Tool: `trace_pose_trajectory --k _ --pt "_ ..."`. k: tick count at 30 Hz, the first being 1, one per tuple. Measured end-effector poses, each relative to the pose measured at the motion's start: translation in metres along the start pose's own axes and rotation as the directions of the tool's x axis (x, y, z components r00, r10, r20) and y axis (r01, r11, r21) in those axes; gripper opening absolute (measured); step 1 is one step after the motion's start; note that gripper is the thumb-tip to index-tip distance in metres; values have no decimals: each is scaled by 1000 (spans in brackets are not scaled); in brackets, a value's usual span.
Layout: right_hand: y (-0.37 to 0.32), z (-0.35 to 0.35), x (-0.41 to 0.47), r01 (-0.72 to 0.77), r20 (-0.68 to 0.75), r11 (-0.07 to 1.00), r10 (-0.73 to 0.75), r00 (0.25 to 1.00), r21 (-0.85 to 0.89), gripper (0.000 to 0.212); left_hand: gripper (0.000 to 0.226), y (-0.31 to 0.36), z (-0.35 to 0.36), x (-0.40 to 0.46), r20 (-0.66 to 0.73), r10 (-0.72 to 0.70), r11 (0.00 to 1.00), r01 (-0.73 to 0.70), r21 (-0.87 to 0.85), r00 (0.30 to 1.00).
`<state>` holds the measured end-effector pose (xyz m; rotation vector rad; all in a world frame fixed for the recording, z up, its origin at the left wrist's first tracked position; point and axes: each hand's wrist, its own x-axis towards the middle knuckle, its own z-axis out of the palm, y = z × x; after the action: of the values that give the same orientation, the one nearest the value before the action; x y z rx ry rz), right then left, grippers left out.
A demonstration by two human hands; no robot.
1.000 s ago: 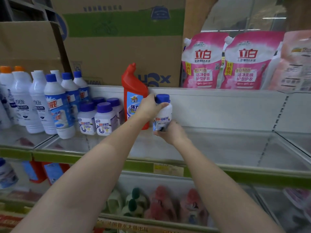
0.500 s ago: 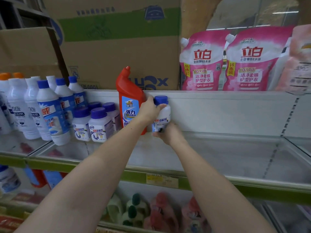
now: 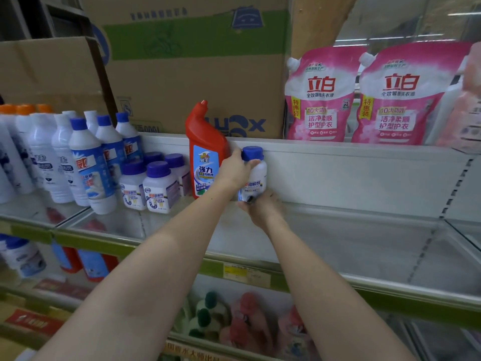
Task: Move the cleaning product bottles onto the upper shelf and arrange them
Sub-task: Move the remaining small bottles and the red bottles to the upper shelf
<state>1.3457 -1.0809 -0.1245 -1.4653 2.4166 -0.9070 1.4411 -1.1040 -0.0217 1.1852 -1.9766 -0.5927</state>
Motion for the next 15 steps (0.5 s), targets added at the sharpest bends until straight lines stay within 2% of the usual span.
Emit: trace_pose_trajectory --k 3,4,7,9,11,14,15 --pt "3 1 5 -24 47 997 21 999 73 107 42 6 -3 -10 10 -23 1000 23 -3 1000" --pt "2 -2 3 -23 70 997 18 997 67 101 44 4 -4 -14 20 -19 1000 19 -5 1000" --pt "-4 -16 -11 20 83 1000 -20 996 -6 59 44 -5 -12 -36 56 -38 999 40 -36 998" --pt "-6 -19 -22 25 71 1000 -24 997 -11 44 37 -21 -18 -51 87 -51 998 54 -35 995" --pt "-13 -20 -34 8 67 995 -15 998 96 35 28 -36 -29 -63 106 -54 997 58 -42 993" --pt "-31 -19 -63 -7 11 942 3 1000 335 7 7 -54 -53 -77 108 -69 983 86 -165 992" --pt "-39 -16 -74 -17 -18 910 26 999 414 14 10 -59 -63 -83 113 -71 980 90 -178 991"
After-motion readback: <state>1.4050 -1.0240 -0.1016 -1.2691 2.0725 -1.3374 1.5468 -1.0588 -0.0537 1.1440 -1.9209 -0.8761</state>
